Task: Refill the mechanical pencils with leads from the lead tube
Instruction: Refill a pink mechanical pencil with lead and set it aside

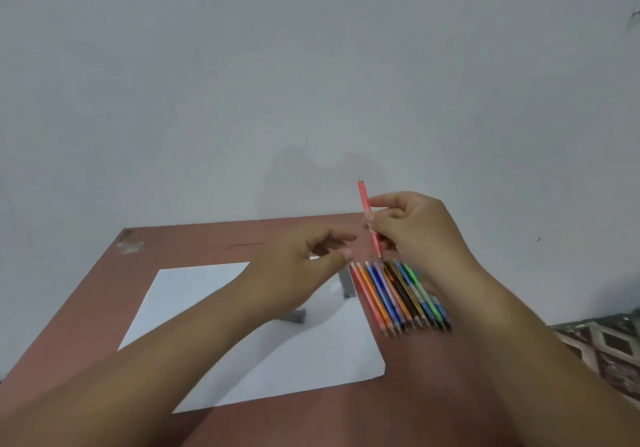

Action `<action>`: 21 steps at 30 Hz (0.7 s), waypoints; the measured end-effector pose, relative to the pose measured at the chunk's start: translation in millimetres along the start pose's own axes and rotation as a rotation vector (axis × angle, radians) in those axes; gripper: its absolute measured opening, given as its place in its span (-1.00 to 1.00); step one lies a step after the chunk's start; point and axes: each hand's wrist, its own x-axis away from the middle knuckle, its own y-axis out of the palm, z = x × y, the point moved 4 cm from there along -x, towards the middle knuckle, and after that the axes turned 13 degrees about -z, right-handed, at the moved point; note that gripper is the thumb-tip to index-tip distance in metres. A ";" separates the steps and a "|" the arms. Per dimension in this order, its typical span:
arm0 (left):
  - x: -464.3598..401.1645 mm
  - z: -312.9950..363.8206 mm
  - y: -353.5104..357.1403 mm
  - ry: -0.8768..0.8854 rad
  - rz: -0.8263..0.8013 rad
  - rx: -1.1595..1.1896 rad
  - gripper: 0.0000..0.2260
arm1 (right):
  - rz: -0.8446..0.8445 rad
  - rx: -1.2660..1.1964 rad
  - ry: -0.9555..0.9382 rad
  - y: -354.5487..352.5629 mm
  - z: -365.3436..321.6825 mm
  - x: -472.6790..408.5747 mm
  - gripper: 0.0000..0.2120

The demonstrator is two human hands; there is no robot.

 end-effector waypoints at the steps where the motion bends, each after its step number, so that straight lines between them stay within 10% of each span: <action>1: -6.3 5.3 7.6 -0.006 -0.029 -0.038 -0.76 | 0.036 0.098 0.010 -11.4 7.8 4.1 -0.78; 10: -34.6 11.2 70.5 0.019 -0.239 -0.616 -0.62 | 0.029 0.694 0.227 -57.5 65.9 36.3 -0.79; 21: -32.5 3.4 65.6 0.027 -0.256 -0.629 -0.59 | -0.040 0.818 0.278 -49.1 92.3 31.2 -0.73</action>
